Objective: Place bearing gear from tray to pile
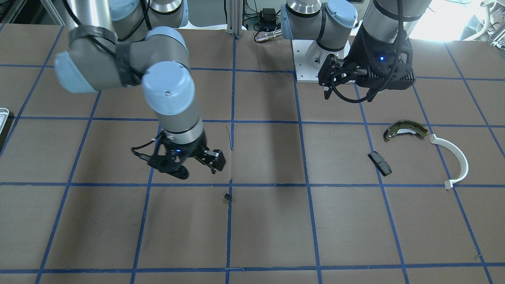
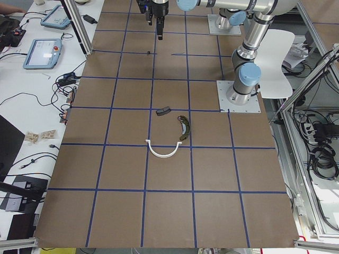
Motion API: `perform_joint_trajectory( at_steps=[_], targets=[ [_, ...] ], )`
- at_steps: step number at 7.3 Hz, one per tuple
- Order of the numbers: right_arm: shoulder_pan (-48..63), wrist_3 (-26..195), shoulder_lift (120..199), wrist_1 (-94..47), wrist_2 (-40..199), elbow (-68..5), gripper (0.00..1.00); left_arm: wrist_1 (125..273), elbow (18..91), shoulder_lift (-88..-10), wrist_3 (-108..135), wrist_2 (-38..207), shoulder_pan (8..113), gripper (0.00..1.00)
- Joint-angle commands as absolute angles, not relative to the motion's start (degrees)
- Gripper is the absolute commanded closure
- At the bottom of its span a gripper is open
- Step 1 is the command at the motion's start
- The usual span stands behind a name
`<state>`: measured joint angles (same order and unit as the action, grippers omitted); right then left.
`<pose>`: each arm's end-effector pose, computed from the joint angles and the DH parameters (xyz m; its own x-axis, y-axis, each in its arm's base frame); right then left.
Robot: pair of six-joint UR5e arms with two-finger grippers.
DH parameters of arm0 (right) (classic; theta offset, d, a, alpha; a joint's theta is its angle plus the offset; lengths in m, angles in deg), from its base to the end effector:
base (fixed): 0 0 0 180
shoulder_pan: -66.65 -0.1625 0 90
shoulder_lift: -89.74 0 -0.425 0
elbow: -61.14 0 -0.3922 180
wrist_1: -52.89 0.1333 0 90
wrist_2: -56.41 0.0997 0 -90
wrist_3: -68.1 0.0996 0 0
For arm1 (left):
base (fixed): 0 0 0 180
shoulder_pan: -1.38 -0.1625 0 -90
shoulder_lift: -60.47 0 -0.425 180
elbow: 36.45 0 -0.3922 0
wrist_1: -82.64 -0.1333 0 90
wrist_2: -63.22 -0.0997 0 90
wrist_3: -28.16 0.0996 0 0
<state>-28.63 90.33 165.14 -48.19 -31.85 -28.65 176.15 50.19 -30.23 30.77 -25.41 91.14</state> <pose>0.1892 -0.5658 0.3712 -0.9562 0.2926 -0.0062 0.2916 0.9543 0.0649 -0.1336 -0.4957 0.5046 -0.9989 0.0410 0.0246 0.0413 0.9991 0.0137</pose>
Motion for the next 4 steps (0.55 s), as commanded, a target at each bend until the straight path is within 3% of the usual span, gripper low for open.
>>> perform_joint_trajectory(
  at_steps=[1,4],
  targets=[
    [-12.09,61.03,171.46,-38.71,-37.86,-27.89,0.0,171.89,50.65,-36.52,27.05,-19.96,95.04,0.0],
    [12.26,23.89,168.69,-42.36,-38.95,-29.72,0.0,151.98,50.04,-50.84,9.79,-18.96,103.68,0.0]
  ],
)
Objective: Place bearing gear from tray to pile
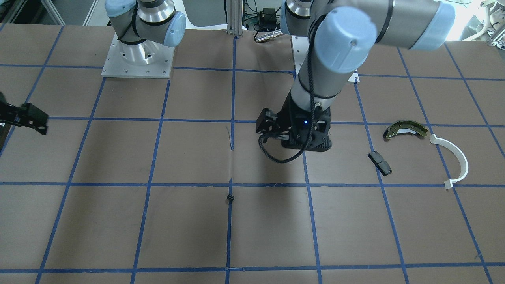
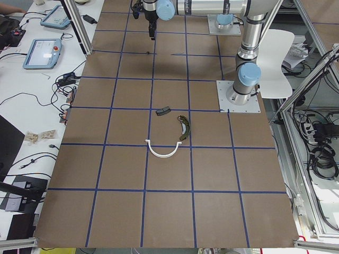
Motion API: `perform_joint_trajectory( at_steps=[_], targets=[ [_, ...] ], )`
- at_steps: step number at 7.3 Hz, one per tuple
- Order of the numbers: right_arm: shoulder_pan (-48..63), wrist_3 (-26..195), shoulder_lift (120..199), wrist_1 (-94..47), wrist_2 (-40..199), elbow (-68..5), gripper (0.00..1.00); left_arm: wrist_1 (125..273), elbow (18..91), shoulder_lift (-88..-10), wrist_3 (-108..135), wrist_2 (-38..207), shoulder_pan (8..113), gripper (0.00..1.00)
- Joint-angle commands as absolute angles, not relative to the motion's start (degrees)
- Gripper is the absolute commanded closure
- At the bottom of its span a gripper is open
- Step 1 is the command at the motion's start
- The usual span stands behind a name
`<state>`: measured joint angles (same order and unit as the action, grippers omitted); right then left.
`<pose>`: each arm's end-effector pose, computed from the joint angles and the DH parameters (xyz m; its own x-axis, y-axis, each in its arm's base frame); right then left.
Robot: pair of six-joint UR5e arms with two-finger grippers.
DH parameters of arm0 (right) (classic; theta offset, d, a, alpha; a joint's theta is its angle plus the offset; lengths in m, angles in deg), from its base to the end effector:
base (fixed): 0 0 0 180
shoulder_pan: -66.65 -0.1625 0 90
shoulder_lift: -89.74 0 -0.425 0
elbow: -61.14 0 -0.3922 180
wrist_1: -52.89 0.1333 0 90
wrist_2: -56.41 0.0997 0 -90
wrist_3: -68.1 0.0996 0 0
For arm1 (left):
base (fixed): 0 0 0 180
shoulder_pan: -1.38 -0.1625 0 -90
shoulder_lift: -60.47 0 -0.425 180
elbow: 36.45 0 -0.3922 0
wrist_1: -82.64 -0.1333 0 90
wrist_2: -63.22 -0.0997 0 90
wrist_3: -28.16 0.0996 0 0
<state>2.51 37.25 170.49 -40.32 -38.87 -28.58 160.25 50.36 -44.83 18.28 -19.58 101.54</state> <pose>-0.1260 -0.5445 0.4121 -0.9953 -0.0934 0.0271 -0.0890 0.9871 0.1331 -0.2486 -0.5607 0.3918 -0.9922 0.0041 0.1243 0.0062 0.9998 0.0167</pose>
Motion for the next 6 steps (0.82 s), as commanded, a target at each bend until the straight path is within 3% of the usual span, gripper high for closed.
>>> perform_joint_trajectory(
  at_steps=[1,6],
  targets=[
    [17.03,16.58,165.27,-49.69,-39.21,-30.95,0.0,148.07,49.69,-54.37,1.78,-19.04,105.69,0.0],
    [32.35,-7.37,151.19,-68.3,-35.8,-31.4,0.04,140.56,47.84,-65.46,-33.33,-20.98,109.93,0.0]
  ],
)
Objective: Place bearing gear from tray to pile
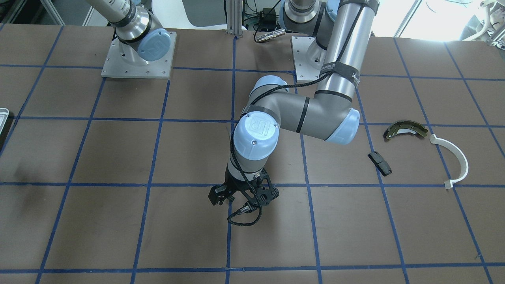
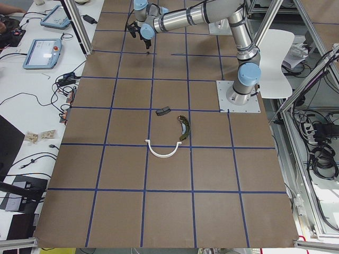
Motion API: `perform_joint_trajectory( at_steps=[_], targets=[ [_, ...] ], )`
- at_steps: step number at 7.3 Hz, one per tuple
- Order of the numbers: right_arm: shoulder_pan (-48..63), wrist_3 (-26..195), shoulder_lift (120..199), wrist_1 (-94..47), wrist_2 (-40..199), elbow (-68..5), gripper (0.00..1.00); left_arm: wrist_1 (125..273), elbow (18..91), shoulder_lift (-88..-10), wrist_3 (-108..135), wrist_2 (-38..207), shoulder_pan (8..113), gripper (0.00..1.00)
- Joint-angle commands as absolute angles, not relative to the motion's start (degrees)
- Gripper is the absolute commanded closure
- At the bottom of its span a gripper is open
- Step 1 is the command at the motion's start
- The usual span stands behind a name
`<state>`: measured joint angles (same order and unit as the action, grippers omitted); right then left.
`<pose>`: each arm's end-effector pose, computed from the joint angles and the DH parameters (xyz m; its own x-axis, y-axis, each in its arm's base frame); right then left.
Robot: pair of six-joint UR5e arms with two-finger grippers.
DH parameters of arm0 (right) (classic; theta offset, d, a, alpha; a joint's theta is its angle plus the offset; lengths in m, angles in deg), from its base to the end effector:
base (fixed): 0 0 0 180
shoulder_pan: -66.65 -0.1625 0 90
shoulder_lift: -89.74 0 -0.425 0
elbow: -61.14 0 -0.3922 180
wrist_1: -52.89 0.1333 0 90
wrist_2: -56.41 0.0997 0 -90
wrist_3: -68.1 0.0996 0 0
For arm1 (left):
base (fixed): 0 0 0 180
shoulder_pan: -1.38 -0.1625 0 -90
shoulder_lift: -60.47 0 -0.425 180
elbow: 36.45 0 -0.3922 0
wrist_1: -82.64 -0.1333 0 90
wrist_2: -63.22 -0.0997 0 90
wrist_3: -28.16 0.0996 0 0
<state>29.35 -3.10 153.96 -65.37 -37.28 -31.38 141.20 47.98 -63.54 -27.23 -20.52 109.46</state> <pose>-0.4241 -0.4826 0.2598 -0.9479 -0.3178 0.0201 -0.3161 0.9467 0.0611 -0.3504 -0.6087 0.2344 -0.7908 -0.6030 0.1049 -0.6002 0.7976 0.0599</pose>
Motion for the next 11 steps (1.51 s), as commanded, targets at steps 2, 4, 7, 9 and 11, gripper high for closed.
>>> perform_joint_trajectory(
  at_steps=[2,4,7,9,11],
  targets=[
    [33.43,-8.89,148.29,-70.76,-34.82,-31.49,0.07,140.56,46.96,-67.84,-37.48,-21.15,110.63,0.0],
    [33.43,-8.98,147.49,-70.95,-34.82,-31.67,0.15,139.25,46.61,-69.51,-38.11,-21.07,110.72,0.21],
    [33.43,-8.98,147.48,-73.14,-35.0,-33.51,0.34,139.24,46.61,-69.78,-37.06,-20.89,110.81,0.78],
    [33.43,-9.24,147.48,-73.15,-35.26,-33.6,0.56,139.24,46.52,-69.69,-33.48,-20.89,110.72,1.0],
    [33.43,-10.65,147.48,-73.15,-35.61,-33.6,0.61,140.99,45.56,-67.77,-25.78,-20.89,109.93,1.0]
  ],
)
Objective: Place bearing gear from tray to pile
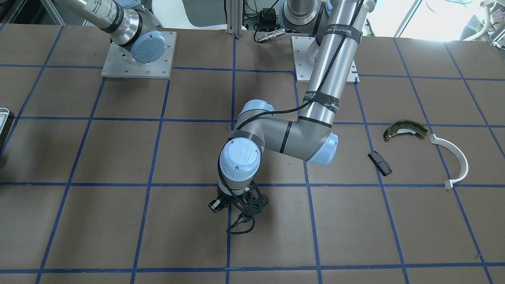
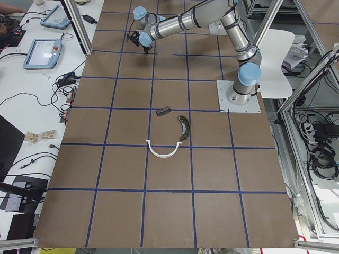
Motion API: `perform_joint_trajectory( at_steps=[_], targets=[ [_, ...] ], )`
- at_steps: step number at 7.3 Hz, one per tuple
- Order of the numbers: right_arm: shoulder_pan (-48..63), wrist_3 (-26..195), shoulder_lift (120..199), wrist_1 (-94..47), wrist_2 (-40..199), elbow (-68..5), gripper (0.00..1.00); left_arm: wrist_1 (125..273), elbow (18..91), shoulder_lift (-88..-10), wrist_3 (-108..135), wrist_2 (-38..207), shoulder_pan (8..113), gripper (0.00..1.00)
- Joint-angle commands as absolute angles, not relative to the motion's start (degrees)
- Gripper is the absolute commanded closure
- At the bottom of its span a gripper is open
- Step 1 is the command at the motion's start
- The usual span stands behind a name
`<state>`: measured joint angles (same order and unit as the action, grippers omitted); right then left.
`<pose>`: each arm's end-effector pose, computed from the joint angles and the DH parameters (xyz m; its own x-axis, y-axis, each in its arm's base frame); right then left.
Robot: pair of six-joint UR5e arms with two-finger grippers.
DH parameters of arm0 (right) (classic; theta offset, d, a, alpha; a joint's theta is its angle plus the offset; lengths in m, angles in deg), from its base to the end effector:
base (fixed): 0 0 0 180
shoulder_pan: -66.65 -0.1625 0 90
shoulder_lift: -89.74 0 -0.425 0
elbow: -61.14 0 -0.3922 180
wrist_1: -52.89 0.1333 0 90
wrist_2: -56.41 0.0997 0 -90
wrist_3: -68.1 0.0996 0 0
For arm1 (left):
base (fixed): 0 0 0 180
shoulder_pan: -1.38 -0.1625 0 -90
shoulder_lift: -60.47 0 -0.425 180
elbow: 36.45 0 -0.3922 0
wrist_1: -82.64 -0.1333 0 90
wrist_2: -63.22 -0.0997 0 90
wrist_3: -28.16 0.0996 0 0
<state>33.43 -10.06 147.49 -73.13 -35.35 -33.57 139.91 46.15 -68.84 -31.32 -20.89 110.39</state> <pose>-0.4626 -0.4586 0.1849 -0.9311 -0.3646 -0.0098 -0.3647 0.9305 0.0334 -0.3648 -0.6182 0.1864 -0.7579 -0.6491 0.0644 -0.6444 0.7604 0.0811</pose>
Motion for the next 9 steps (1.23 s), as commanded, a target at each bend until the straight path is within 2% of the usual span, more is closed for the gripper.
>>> perform_joint_trajectory(
  at_steps=[1,4,6,9],
  targets=[
    [33.43,-10.65,147.48,-73.15,-35.61,-33.6,0.63,144.92,45.38,-66.11,-16.58,-20.71,106.62,1.0],
    [33.43,-10.65,147.48,-72.97,-35.61,-33.6,0.64,153.3,50.63,-56.28,12.94,-24.92,93.46,1.0],
    [33.43,-10.74,147.4,-72.88,-35.44,-33.6,0.64,152.61,58.08,-52.13,34.13,-25.11,81.86,1.0],
    [33.43,-10.74,146.87,-73.06,-35.52,-33.6,0.69,148.83,61.11,-52.55,49.3,-31.77,69.45,1.0]
  ],
)
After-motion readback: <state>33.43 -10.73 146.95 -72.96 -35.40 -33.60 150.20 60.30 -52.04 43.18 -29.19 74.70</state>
